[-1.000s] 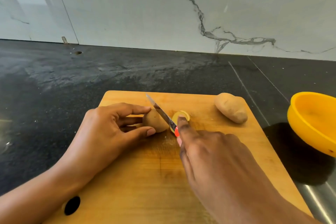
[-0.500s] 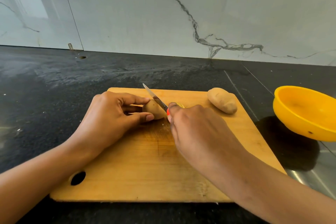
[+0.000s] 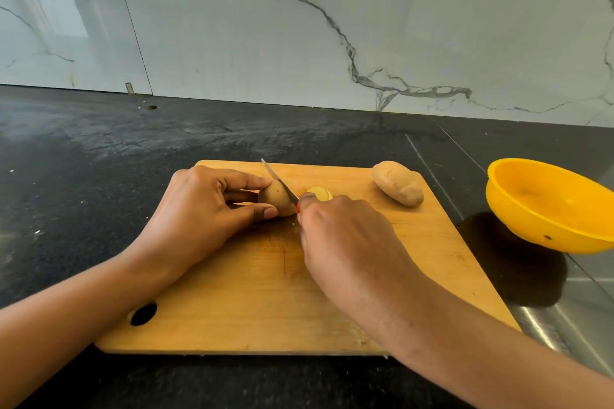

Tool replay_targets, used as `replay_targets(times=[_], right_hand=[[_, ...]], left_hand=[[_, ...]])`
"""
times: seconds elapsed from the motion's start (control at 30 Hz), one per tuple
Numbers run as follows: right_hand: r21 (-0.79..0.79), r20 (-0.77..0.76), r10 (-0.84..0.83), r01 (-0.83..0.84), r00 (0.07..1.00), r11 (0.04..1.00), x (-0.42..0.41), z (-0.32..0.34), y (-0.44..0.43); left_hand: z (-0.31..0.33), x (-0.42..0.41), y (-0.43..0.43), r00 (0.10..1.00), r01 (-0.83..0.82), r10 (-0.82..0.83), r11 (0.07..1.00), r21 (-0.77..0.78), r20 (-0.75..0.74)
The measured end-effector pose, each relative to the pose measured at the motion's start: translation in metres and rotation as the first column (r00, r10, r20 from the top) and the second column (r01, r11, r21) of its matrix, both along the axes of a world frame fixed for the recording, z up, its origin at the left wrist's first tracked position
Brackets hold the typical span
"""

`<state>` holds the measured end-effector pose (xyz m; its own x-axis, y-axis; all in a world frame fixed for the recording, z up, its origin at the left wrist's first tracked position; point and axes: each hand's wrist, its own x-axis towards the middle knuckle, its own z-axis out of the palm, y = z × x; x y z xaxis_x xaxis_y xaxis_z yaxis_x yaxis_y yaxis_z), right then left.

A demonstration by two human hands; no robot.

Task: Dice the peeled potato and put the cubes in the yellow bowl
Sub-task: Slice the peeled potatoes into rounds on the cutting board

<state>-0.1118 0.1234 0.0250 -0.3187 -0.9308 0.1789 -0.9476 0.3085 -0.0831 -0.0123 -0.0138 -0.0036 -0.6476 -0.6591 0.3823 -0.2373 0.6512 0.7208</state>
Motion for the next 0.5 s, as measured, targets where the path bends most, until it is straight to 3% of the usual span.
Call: replay_targets(times=[0.5], right_hand=[[0.023, 0.039, -0.047, 0.046, 0.998, 0.999, 0.011, -0.010, 0.003]], left_hand=[[-0.001, 0.001, -0.002, 0.999, 0.004, -0.003, 1.000, -0.026, 0.032]])
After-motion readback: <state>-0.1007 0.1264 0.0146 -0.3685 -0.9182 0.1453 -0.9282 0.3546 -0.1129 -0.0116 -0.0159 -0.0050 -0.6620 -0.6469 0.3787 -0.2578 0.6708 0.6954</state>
